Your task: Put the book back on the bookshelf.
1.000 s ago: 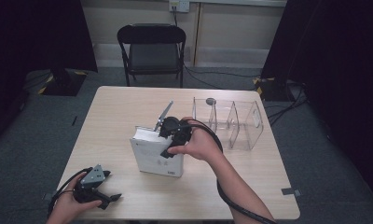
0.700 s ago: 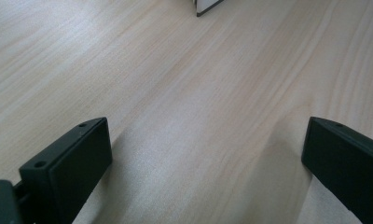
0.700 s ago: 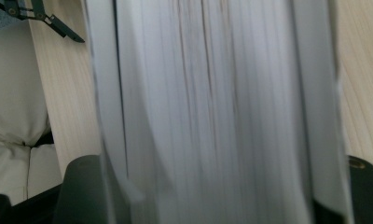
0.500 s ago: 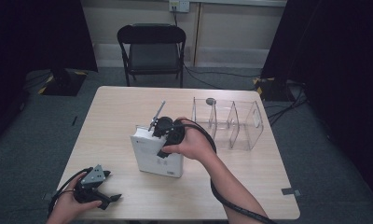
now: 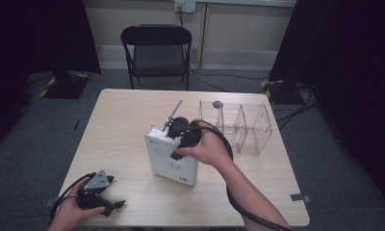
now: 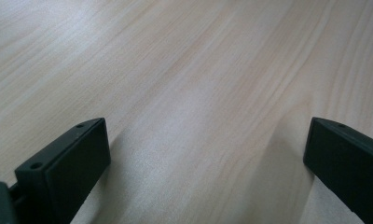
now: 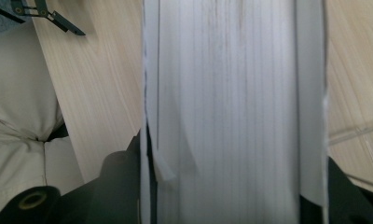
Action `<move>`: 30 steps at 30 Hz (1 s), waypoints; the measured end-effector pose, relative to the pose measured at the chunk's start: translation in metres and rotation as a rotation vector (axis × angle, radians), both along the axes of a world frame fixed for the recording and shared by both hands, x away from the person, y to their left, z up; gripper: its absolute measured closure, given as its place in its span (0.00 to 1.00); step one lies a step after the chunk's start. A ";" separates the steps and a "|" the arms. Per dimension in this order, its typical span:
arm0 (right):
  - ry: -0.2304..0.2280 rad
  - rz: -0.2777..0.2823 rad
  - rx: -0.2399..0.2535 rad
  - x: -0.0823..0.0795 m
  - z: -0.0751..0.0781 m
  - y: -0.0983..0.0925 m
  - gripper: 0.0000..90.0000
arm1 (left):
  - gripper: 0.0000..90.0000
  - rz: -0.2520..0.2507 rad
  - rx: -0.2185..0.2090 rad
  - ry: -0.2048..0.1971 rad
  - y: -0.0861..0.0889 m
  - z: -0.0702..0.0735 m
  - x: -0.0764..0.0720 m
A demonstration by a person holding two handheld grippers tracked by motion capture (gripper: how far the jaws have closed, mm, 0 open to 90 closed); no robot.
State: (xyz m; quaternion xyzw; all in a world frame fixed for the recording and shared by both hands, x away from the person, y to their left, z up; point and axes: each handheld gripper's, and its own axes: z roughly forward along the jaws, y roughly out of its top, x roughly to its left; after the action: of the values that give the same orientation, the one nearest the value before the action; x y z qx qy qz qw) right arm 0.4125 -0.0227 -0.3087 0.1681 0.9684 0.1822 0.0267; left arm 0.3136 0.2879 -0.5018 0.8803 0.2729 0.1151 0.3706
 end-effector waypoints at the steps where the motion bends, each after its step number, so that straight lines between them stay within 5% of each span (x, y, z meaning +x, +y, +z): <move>1: 0.003 -0.006 0.003 0.000 0.002 -0.004 0.59 | 0.00 -0.001 0.001 0.000 0.000 0.000 0.000; 15: 0.017 -0.079 0.000 -0.002 0.016 -0.043 0.59 | 0.00 -0.002 -0.003 -0.001 0.000 0.000 0.000; 30: 0.040 -0.152 -0.005 -0.001 0.014 -0.076 0.59 | 0.00 -0.002 -0.004 0.000 0.000 0.000 0.000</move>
State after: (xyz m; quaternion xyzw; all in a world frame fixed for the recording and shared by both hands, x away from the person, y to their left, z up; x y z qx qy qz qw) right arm 0.4115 -0.0983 -0.2946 0.2444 0.9537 0.1740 0.0215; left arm 0.3138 0.2878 -0.5021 0.8799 0.2720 0.1144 0.3724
